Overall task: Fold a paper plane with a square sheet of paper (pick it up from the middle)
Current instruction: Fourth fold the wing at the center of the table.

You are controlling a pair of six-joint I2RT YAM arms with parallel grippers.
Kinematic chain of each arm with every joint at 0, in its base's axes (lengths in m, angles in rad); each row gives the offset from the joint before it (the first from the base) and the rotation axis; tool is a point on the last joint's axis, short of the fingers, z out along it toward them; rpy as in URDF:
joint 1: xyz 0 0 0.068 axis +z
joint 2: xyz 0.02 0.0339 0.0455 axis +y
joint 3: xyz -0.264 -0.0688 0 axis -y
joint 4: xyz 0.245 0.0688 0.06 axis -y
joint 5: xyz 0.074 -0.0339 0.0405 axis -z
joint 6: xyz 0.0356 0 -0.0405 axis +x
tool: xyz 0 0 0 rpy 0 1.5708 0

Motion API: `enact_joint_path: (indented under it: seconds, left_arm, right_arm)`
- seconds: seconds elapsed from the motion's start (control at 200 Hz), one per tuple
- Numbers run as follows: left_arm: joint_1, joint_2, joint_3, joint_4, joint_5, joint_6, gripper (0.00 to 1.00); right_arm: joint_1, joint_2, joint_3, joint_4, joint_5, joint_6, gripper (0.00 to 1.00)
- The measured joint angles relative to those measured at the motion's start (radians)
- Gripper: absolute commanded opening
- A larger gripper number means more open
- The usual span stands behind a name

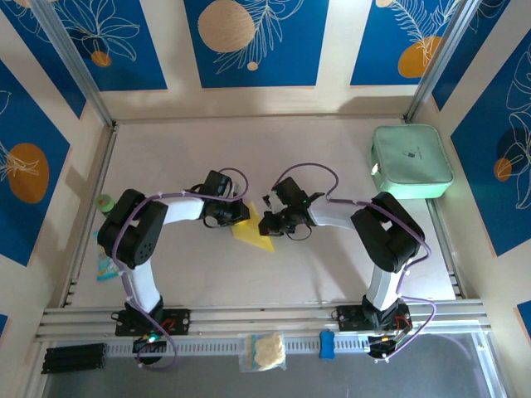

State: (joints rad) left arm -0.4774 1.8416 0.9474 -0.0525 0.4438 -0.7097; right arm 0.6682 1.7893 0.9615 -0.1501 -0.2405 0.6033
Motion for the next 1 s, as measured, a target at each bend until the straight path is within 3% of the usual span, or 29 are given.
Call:
enact_joint_path:
  seconds: [0.225,0.7,1.001]
  left_arm:
    - [-0.001,0.006,0.009,-0.011,-0.001,-0.001,0.13]
    - [-0.002,0.015,0.032,-0.049,-0.013,0.002,0.11]
    - [-0.007,0.026,0.05,-0.072,-0.017,0.019,0.09]
  right_arm:
    - [0.027,0.017,0.02,0.007,0.053,0.084,0.01]
    - [0.05,0.075,0.042,0.01,0.058,0.097,0.0]
    - [0.015,0.01,-0.132,0.213,0.006,0.112,0.0]
